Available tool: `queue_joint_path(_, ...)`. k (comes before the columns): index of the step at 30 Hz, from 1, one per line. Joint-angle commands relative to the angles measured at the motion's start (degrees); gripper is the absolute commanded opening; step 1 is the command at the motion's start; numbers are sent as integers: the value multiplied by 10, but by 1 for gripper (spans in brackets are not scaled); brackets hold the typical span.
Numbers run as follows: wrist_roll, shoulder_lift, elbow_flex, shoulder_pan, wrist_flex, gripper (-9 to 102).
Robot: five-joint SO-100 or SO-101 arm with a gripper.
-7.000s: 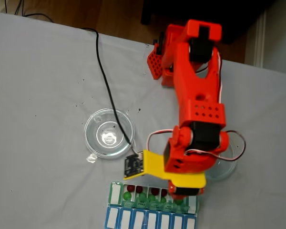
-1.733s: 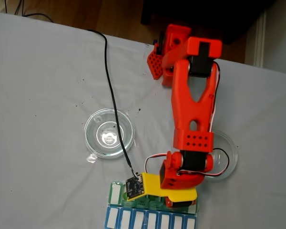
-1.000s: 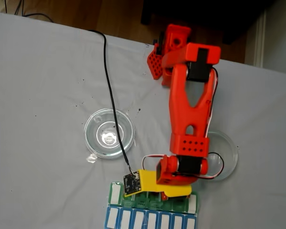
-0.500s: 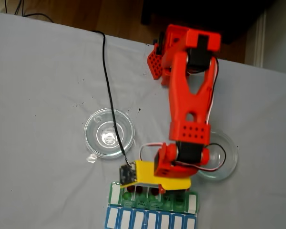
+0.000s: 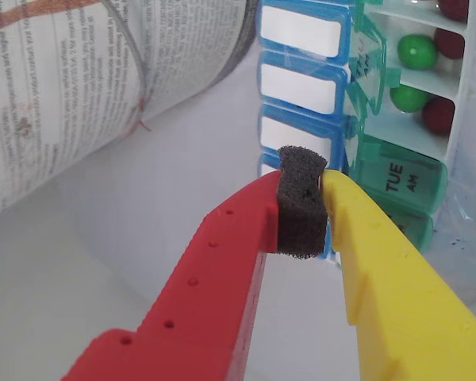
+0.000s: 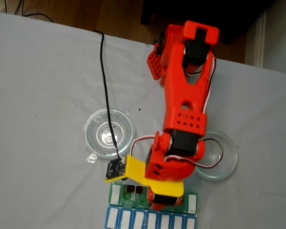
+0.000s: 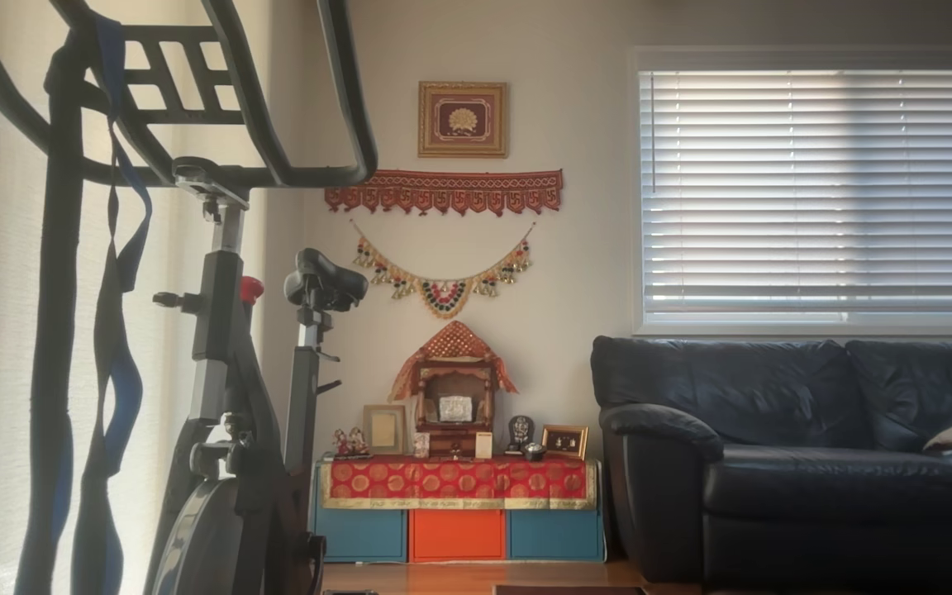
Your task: Sort medicines into box.
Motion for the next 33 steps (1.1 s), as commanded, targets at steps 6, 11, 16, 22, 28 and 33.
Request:
queue_joint_path(6,-31,-44,-61,-31,-34,1)
queue_joint_path(11,-35,-60,-76,-26,-28,1)
queue_joint_path(16,-40,-66,-82,-24,-23,1)
queue_joint_path(22,-51,-81,-98,-15,16,1)
queue_joint_path(28,-74,-73,-59,-19,29,1)
queue_joint_path(33,-83,-76,-31,-19,24,1)
